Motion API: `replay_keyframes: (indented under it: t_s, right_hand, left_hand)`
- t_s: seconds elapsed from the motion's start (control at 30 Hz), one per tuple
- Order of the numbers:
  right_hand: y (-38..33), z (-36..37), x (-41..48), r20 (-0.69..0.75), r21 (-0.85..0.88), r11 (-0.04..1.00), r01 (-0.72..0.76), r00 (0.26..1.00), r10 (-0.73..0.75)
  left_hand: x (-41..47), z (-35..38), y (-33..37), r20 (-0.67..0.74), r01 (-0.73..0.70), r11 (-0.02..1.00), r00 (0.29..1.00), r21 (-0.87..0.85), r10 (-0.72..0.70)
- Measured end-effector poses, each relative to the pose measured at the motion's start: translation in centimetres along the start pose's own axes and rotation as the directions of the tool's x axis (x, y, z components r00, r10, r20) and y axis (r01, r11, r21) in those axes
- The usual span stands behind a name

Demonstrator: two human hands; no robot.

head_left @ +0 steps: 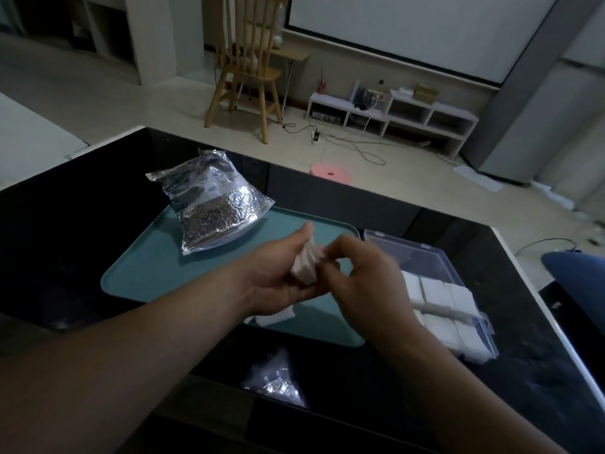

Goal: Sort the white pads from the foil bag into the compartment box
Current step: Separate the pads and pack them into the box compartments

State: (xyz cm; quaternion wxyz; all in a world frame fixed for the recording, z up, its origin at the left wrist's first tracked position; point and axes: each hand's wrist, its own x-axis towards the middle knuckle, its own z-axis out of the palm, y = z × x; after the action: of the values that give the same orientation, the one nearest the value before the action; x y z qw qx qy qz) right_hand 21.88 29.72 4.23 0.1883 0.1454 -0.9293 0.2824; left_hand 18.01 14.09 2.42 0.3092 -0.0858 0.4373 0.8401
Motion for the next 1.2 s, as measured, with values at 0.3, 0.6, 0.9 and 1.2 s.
replay_keyframes:
  t_s: [0.3, 0.6, 0.9, 1.2]
  right_hand:
    - [2.7, -3.0, -1.8, 0.259, -0.004, 0.993, 0.119, 0.959, -0.114]
    - [5.0, -5.8, -3.3, 0.308, 0.143, 0.983, -0.112, 0.949, 0.064]
    - [8.3, -8.3, -2.4, 0.039, 0.310, 0.866, -0.391, 0.916, 0.400]
    - [9.1, -7.7, -2.7, 0.072, 0.224, 0.878, -0.424, 0.905, 0.419]
  left_hand:
    - [0.7, 3.1, -2.3, 0.092, 0.025, 0.996, 0.995, 0.088, -0.033]
    - [1.9, 6.7, -4.4, 0.245, 0.101, 0.986, 0.961, 0.132, -0.131]
    - [3.6, 10.1, -4.0, 0.036, 0.008, 0.999, 0.999, -0.033, -0.007]
    - [5.2, 12.7, -6.2, -0.016, -0.183, 0.969, 0.982, 0.167, 0.188]
